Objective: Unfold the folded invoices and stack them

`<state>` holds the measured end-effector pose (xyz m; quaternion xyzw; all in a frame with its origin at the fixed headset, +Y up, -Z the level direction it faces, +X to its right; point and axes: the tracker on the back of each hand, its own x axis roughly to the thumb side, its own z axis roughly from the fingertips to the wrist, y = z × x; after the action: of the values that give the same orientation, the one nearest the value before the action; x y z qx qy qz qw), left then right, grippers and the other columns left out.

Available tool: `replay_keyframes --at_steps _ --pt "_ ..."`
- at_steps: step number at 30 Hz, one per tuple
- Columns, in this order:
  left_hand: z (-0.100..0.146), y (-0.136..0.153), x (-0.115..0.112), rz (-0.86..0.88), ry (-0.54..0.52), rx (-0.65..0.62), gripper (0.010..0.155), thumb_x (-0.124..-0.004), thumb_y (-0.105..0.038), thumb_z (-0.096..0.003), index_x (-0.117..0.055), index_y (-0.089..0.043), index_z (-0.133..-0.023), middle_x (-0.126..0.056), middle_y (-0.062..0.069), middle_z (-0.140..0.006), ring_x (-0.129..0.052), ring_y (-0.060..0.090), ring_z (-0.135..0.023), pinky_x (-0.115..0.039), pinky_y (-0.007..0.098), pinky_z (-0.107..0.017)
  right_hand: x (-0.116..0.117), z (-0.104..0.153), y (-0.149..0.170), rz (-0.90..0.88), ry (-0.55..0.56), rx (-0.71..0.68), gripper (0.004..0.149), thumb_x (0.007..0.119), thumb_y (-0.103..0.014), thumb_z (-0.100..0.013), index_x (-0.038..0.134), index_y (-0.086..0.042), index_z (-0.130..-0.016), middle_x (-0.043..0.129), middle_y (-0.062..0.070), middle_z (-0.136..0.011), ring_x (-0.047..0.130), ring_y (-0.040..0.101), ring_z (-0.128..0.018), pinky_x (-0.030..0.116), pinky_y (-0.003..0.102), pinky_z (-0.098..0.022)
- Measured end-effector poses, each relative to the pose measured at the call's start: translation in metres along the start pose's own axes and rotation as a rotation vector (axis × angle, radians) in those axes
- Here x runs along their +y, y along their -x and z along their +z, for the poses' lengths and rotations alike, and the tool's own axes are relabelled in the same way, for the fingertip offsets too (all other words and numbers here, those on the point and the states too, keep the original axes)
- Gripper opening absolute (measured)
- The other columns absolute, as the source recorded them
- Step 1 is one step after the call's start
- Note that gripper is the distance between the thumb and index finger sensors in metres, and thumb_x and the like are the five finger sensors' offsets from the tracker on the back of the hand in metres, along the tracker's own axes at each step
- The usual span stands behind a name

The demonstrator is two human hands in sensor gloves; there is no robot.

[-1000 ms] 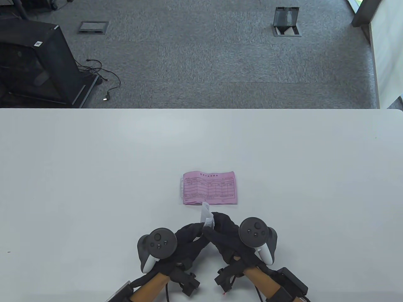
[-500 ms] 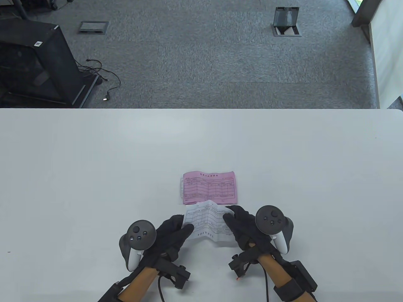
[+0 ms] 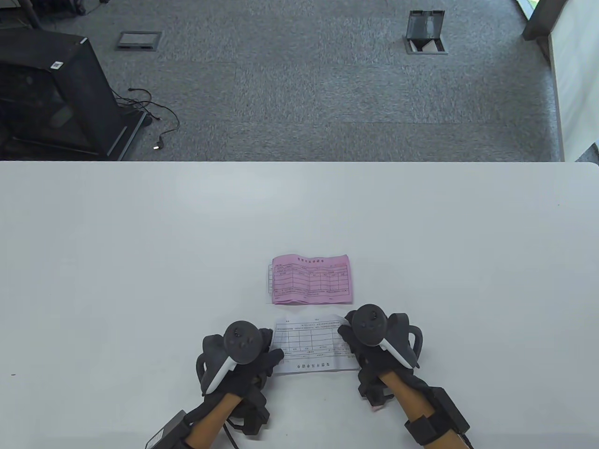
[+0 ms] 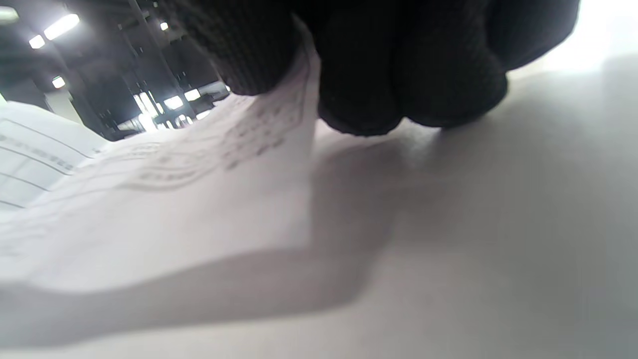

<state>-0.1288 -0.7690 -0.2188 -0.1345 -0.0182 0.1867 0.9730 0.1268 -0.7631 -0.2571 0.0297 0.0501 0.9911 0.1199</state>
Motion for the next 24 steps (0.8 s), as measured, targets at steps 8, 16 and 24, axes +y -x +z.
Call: replay_keyframes --at_steps 8,16,24 --pt "-0.001 -0.01 -0.006 -0.313 -0.044 0.072 0.101 -0.087 -0.053 -0.0434 -0.024 -0.021 -0.115 -0.071 0.01 -0.099 -0.078 0.031 -0.079 -0.065 0.054 -0.067 0.0 0.0 -0.002 0.059 -0.003 0.025 0.04 0.076 -0.044 -0.047 0.081 -0.02 -0.079 0.094 0.001 -0.057 0.093 0.025 -0.051 0.068 0.053 -0.059" --pt "-0.008 0.002 -0.006 -0.316 0.049 0.046 0.068 -0.079 -0.056 -0.0451 -0.055 -0.048 -0.108 -0.041 0.011 -0.126 -0.041 0.047 -0.111 -0.046 0.063 -0.079 -0.018 0.007 0.0 0.167 0.059 0.076 0.047 0.075 -0.047 -0.047 0.076 -0.019 -0.085 0.092 0.004 -0.065 0.091 0.029 -0.059 0.064 0.056 -0.062" --pt "-0.012 0.01 -0.006 -0.256 0.112 0.019 0.072 -0.079 -0.058 -0.0438 -0.049 -0.049 -0.109 -0.031 0.01 -0.125 -0.029 0.044 -0.112 -0.041 0.061 -0.08 -0.031 0.037 -0.062 0.221 0.177 -0.284 0.052 0.073 -0.048 -0.049 0.065 -0.031 -0.097 0.078 0.008 -0.091 0.075 0.036 -0.083 0.05 0.066 -0.069"
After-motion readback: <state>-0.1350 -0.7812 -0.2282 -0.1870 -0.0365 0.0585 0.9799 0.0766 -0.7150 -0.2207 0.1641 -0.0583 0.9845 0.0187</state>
